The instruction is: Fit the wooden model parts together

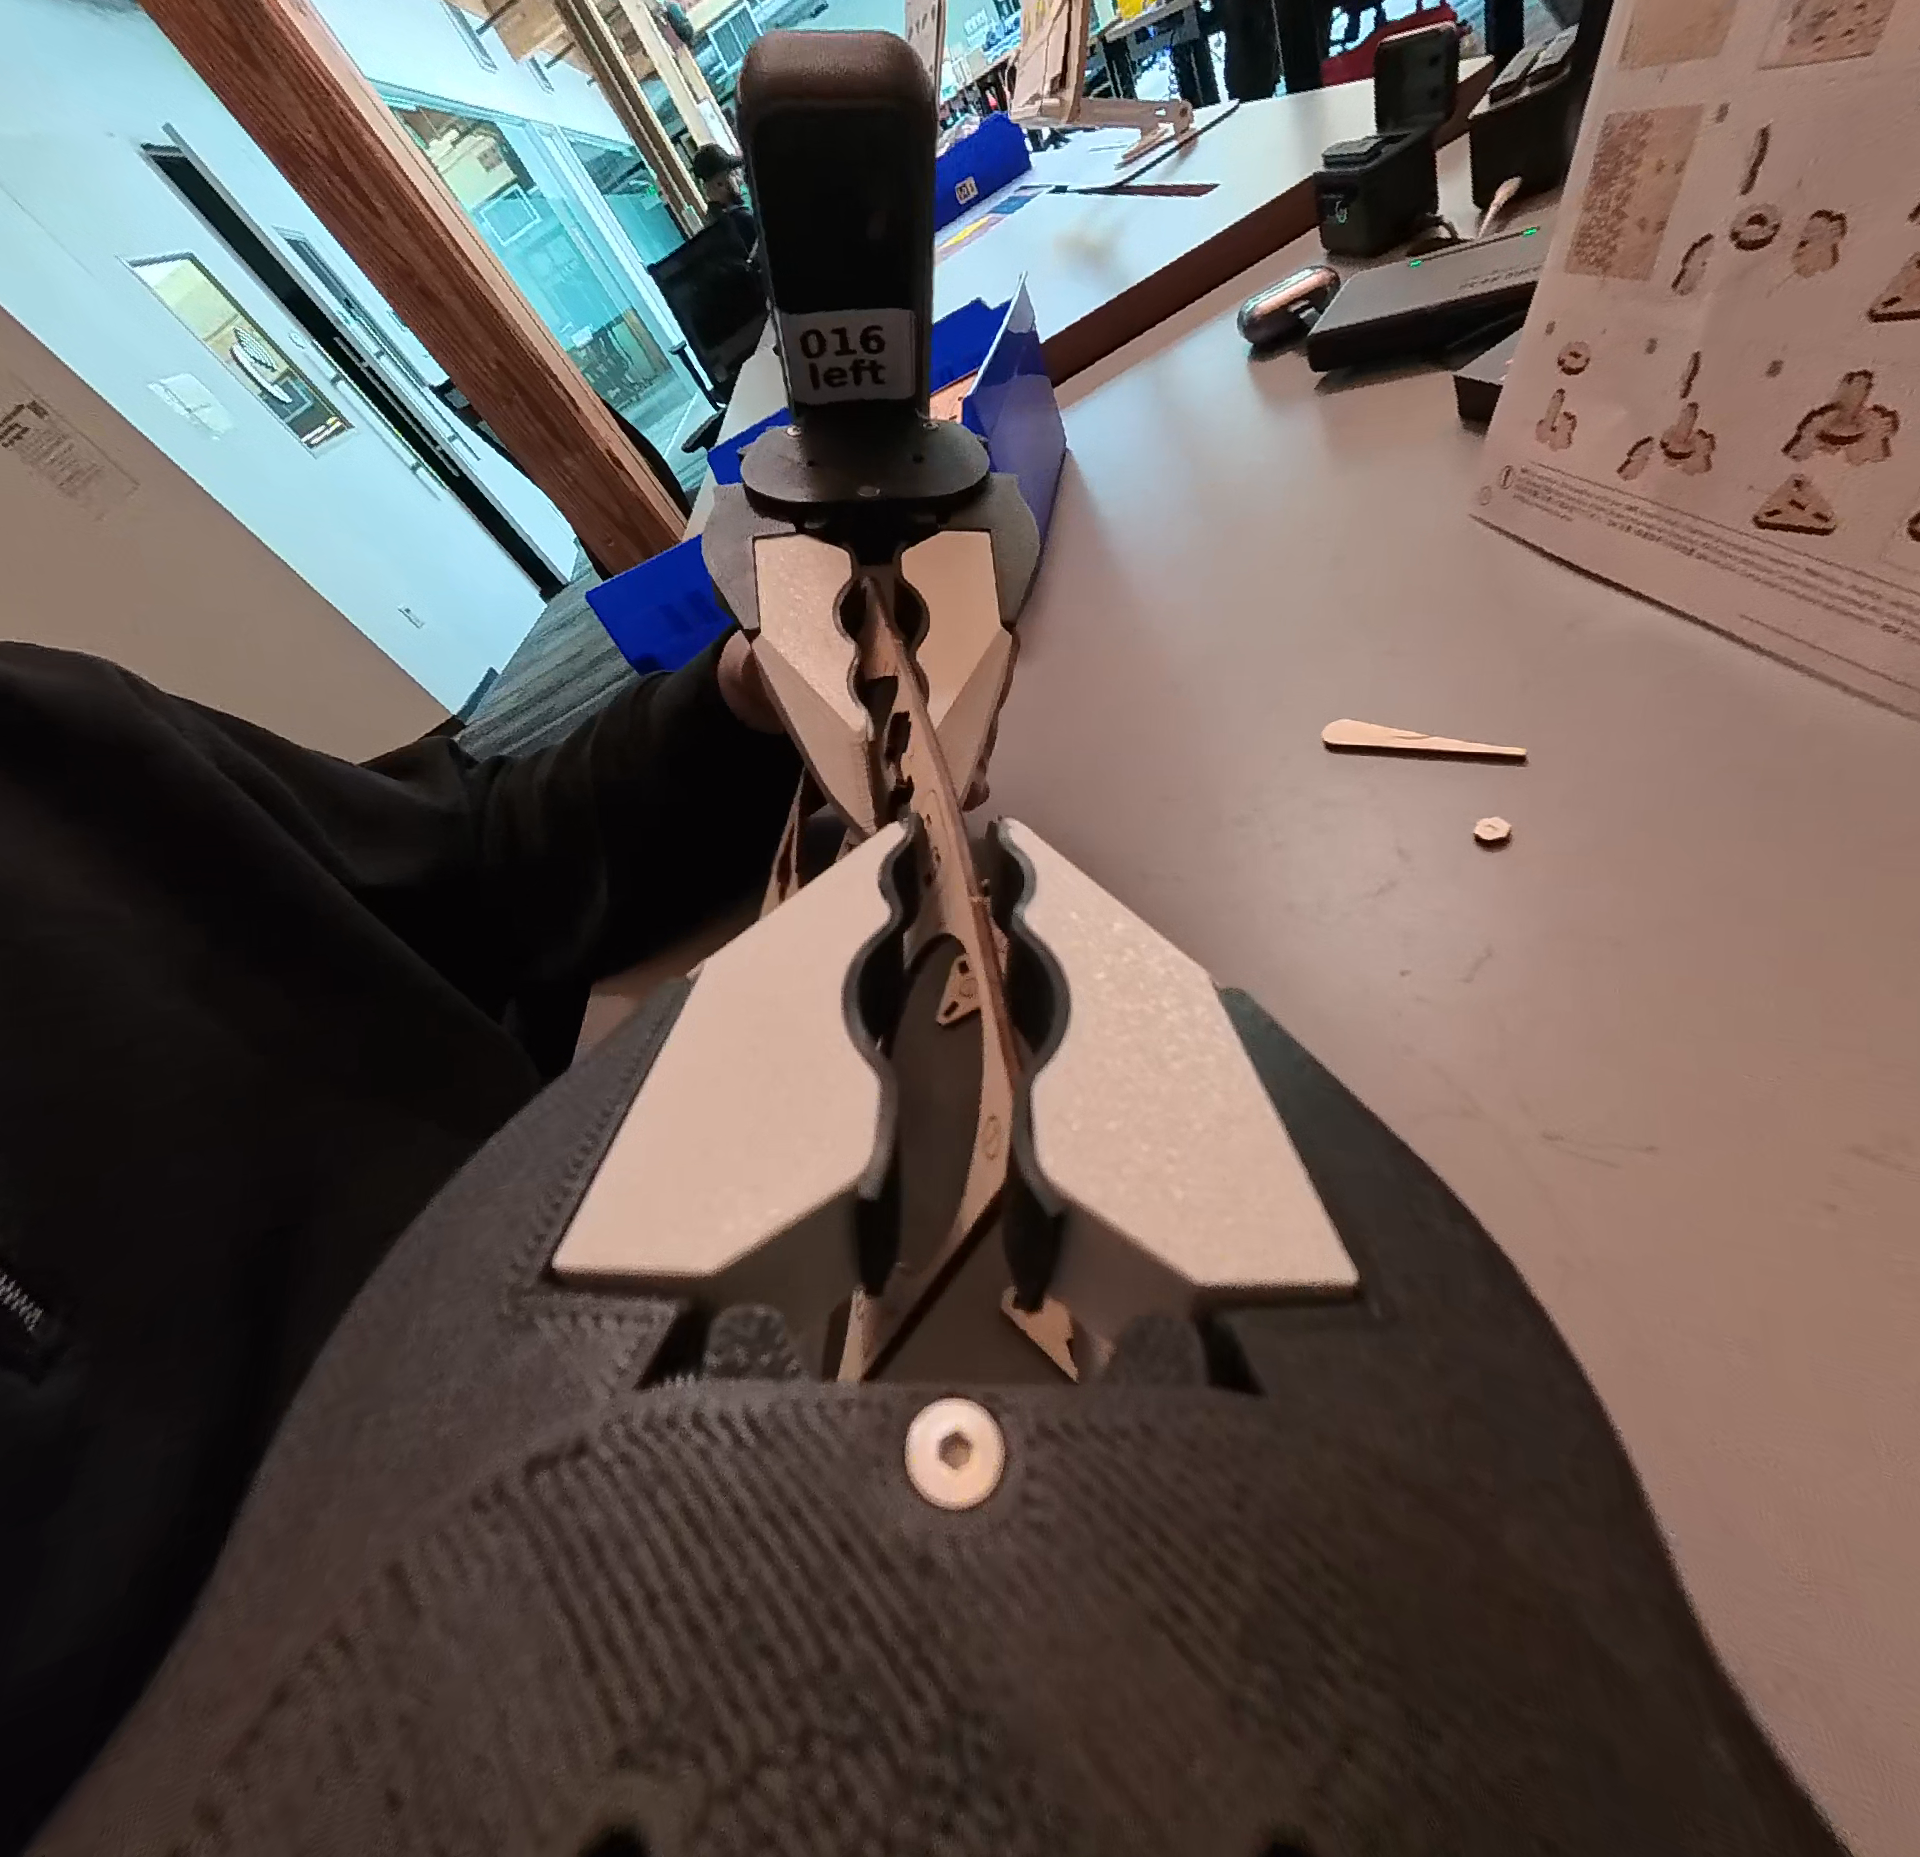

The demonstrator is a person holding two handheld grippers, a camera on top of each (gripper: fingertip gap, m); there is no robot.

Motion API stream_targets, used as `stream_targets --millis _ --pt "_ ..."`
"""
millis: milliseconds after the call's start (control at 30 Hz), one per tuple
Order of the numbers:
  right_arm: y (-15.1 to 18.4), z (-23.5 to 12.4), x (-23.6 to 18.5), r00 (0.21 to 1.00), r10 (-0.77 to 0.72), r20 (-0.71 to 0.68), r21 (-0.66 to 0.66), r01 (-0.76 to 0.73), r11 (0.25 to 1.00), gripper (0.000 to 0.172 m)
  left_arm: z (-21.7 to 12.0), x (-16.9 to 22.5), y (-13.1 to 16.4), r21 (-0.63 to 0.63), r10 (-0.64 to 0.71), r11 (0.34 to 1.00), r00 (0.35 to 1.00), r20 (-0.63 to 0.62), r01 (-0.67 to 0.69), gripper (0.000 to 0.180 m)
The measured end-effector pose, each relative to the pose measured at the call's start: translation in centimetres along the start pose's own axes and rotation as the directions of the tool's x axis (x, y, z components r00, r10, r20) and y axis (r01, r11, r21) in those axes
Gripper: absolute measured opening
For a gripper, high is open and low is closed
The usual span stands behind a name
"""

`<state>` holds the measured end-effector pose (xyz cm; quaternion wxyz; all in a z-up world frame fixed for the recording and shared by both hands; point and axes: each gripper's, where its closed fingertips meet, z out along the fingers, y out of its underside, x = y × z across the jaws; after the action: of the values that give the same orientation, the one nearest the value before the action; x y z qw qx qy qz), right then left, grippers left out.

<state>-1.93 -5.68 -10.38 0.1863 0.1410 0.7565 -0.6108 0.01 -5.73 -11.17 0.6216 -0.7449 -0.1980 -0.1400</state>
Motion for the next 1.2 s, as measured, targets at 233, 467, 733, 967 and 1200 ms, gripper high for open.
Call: stream_targets --millis 233,467,733,967,1200 --pt "0.0 0.0 -0.1 1.0 0.016 0.027 0.006 -0.016 1.0 0.01 0.0 0.1 0.0 0.0 -0.008 1.0 1.0 -0.015 0.008 0.003" --pt "0.3 0.0 0.2 1.0 0.026 0.009 -0.014 -0.026 1.0 0.014 -0.1 -0.1 0.2 0.003 -0.025 1.0 0.999 -0.023 0.025 0.004" --pt "-0.2 -0.4 -0.6 0.99 0.102 0.098 0.014 -0.104 0.994 0.002 -1.7 -0.9 -1.8 0.137 -0.039 0.99 0.999 0.001 0.039 0.021" --pt "-0.8 -0.5 -0.8 0.993 0.077 0.091 0.045 -0.081 0.996 0.002 -5.5 0.1 -6.5 0.311 0.069 0.945 0.99 0.126 -0.105 0.052" --pt "-2.7 -1.5 -1.9 0.994 -0.108 0.009 0.121 0.106 0.987 0.002 -2.4 -1.8 -3.4 -0.227 0.328 0.938 0.88 0.342 -0.261 0.071"
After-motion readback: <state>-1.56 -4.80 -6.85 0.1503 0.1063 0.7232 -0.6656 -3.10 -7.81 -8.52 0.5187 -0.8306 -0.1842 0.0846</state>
